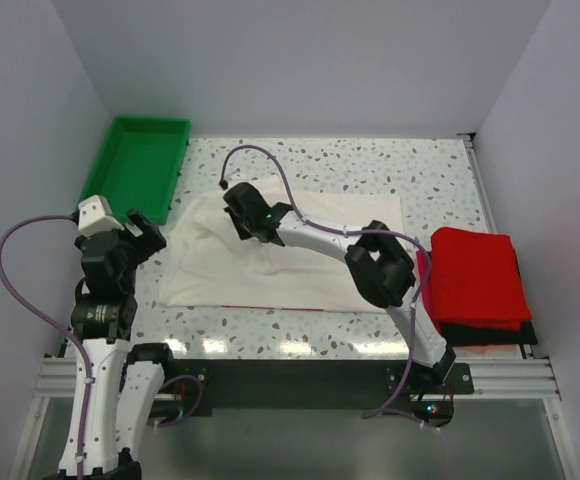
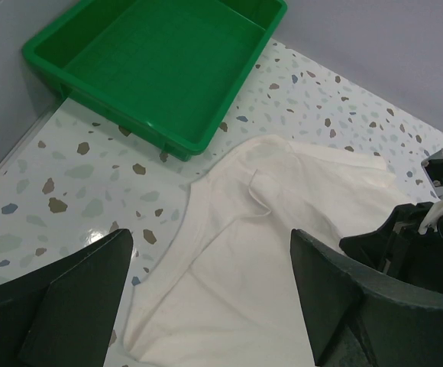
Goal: Fold and stack the t-shirts
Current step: Fold the tshirt
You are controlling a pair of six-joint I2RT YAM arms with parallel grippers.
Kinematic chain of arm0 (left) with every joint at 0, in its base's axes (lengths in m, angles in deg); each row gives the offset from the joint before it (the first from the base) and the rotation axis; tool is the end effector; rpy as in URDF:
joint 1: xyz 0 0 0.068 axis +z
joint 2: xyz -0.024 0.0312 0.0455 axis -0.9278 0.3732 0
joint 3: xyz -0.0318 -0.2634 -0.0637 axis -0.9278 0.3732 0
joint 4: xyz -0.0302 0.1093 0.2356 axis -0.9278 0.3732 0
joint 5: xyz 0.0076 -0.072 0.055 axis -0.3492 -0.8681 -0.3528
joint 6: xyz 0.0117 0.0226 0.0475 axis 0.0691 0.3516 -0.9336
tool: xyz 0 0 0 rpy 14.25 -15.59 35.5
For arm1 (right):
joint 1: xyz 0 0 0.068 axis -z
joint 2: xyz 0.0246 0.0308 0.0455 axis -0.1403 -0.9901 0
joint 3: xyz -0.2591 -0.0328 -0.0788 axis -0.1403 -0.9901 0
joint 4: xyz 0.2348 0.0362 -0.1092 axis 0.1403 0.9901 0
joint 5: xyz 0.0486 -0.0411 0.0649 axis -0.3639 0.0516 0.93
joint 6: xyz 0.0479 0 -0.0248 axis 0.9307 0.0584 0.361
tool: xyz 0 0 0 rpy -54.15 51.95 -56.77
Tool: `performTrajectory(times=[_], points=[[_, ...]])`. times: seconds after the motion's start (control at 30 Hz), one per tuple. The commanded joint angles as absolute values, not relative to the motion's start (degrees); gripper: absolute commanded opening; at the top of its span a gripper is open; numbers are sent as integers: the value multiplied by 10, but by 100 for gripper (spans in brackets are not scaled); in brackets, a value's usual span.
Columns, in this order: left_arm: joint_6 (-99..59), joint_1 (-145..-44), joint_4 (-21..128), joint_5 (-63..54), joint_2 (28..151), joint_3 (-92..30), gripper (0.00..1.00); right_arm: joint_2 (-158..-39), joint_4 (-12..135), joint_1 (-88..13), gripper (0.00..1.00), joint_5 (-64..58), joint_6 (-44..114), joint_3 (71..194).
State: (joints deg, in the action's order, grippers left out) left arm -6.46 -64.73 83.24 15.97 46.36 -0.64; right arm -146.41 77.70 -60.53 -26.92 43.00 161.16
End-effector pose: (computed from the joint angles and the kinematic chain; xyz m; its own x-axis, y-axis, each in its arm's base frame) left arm 0.1313 0.0152 0.3207 -0.1766 -0.4222 -0.8891 -0.3643 0.8672 -0.3394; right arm 0.3217 0.4026 0.1993 -0.5524 -0.3142 -0.7721 -0.5110 0.8594 0.0158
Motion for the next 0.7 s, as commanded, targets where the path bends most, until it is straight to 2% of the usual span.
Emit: performTrajectory(times=[0.0, 0.6, 0.67], points=[[-72, -644, 812, 149, 465, -4, 89, -1442, 759, -597, 0, -301, 428, 1624], [-75, -644, 808, 140, 474, -2, 90, -1410, 743, -574, 1, -318, 488, 1557], [-75, -643, 808, 139, 475, -2, 90, -1407, 738, -572, 5, -316, 490, 1550]])
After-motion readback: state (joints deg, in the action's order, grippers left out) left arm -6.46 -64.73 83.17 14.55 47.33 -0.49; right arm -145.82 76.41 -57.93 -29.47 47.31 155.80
